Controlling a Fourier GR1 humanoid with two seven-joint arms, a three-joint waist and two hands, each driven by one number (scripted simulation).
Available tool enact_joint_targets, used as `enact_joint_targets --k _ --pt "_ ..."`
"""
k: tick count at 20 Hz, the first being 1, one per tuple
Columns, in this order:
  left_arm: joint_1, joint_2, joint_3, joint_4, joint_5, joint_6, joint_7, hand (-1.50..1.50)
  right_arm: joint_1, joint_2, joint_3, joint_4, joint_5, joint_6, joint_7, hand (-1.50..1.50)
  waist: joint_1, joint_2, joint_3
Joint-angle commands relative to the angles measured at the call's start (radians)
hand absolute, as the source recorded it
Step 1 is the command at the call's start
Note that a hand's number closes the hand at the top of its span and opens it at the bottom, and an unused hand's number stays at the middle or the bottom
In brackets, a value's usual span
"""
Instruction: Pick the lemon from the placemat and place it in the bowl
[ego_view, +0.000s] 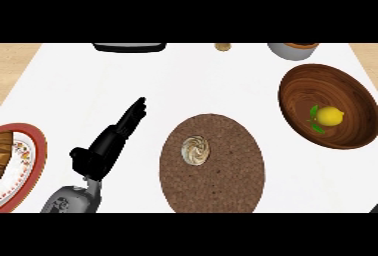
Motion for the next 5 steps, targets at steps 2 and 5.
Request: enact_joint_targets --k 2,5 --pt "0.002 0.005 0.012 0.003 0.009 -0.005 0.001 0.0 0.117 0.0 0.095 -0.196 -0.067 0.053 0.185 -1.5 -0.015 -0.008 0.001" --pt "0.006 0.02 0.027 -0.009 0.018 -0.012 0.006 0.0 0.199 0.0 0.158 -0.261 -0.109 0.066 0.206 -1.5 0.0 -0.004 0.003"
